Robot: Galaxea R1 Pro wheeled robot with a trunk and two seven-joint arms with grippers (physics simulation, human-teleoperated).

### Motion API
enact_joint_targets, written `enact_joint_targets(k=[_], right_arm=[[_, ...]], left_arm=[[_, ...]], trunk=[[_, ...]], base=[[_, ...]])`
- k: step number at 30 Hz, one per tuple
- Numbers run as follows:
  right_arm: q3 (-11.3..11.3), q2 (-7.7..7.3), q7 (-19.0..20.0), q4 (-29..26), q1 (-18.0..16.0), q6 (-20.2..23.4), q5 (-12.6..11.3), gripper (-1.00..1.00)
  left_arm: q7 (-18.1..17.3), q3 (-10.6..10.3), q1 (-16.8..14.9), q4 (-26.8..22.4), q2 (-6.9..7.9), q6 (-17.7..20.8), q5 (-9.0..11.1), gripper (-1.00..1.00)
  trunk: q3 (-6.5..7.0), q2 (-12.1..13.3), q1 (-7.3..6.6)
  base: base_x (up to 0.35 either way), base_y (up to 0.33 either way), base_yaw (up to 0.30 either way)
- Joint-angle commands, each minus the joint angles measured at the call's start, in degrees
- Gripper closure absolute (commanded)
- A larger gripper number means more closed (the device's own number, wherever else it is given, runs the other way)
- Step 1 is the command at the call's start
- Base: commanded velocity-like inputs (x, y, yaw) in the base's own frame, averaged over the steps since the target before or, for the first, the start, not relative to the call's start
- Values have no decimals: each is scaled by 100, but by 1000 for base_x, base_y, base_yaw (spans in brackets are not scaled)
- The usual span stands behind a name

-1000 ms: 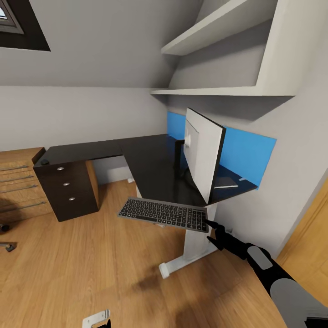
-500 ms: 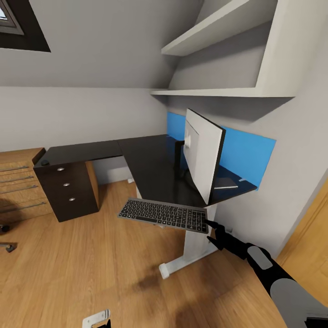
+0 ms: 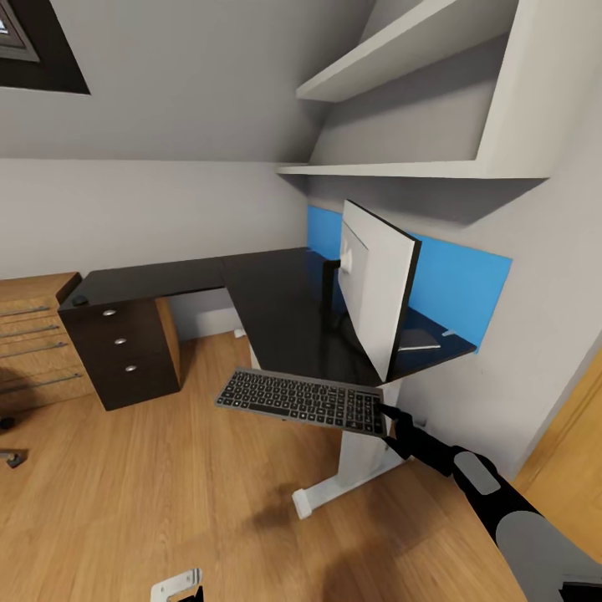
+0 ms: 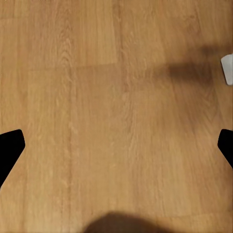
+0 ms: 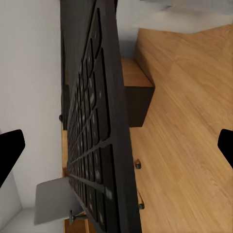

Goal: In the bedroom, organize the workspace by keeping the computer under the desk, ensuring the monitor is on the desk, placing the keyboard on the desk next to the monitor, placing the mouse on the desk next to the keyboard, moving the folder from the swivel chair onto the desk next to the mouse, stacking the notebook on top of the folder with the pen on top of the notebook, and positioning the swivel chair next to the desk.

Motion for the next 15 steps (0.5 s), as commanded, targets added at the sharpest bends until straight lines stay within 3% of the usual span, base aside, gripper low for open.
enact_joint_targets(k=[1, 15], right_arm=[[-10, 0, 1, 1, -5, 36, -19, -100], [-3, 7, 3, 19, -3, 36, -26, -100]], left_arm=[[37, -14, -1, -10, 3, 25, 40, -100], [37, -14, -1, -10, 1, 27, 40, -100]], trunk=[[-6, -3, 0], [-6, -3, 0]], base=[[33, 6, 0], [6, 1, 0]])
